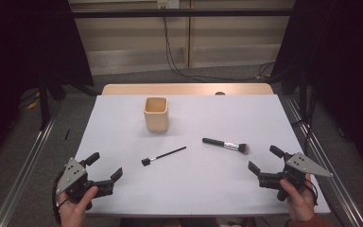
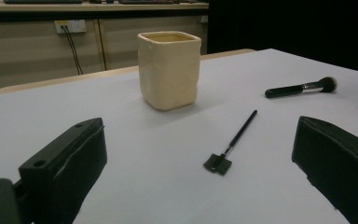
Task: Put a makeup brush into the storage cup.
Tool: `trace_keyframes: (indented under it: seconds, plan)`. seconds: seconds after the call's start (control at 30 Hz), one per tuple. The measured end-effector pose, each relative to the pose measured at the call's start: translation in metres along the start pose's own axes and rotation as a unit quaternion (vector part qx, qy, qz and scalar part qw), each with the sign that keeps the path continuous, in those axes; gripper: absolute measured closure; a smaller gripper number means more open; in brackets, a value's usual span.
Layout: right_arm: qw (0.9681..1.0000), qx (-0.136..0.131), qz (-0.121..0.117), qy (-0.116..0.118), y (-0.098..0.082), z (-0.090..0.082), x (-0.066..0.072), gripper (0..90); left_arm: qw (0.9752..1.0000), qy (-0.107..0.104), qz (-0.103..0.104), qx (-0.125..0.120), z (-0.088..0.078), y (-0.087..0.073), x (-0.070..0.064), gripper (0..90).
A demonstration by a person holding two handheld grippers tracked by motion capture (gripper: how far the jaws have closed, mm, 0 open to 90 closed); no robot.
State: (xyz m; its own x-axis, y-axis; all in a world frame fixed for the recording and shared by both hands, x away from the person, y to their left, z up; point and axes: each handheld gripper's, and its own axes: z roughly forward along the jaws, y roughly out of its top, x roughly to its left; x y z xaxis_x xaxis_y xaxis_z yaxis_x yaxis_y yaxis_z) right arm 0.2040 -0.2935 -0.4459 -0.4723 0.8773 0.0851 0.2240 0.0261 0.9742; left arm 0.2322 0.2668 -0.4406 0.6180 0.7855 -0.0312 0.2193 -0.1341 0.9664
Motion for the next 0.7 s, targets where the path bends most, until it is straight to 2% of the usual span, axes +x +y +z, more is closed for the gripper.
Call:
trace_keyframes:
  seconds: [0.33, 0.4, 0.43, 0.5, 0.7]
  plan:
    - [1.0, 0.001, 0.004, -0.002, -0.002, 0.001, -0.004, 0.0, 0.9999, -0.011, -0.001, 0.009, 0.005, 0.001, -0.004, 3.1]
    - [1.0, 0.002, 0.004, -0.002, -0.002, 0.001, -0.003, 0.0, 0.9998, -0.017, -0.007, 0.012, 0.007, 0.002, -0.007, 3.2]
    - [1.0, 0.002, 0.005, -0.001, -0.002, 0.001, -0.003, 0.0, 0.9997, -0.017, -0.006, 0.014, 0.008, 0.003, -0.007, 3.2]
    - [1.0, 0.003, 0.005, 0.0, -0.002, 0.002, -0.002, 0.0, 0.9997, -0.018, 0.009, 0.016, 0.01, 0.005, -0.009, 3.2]
    - [1.0, 0.004, -0.003, 0.003, 0.0, 0.002, 0.002, 0.0, 0.9994, -0.027, 0.016, 0.012, 0.013, 0.009, -0.014, 3.2]
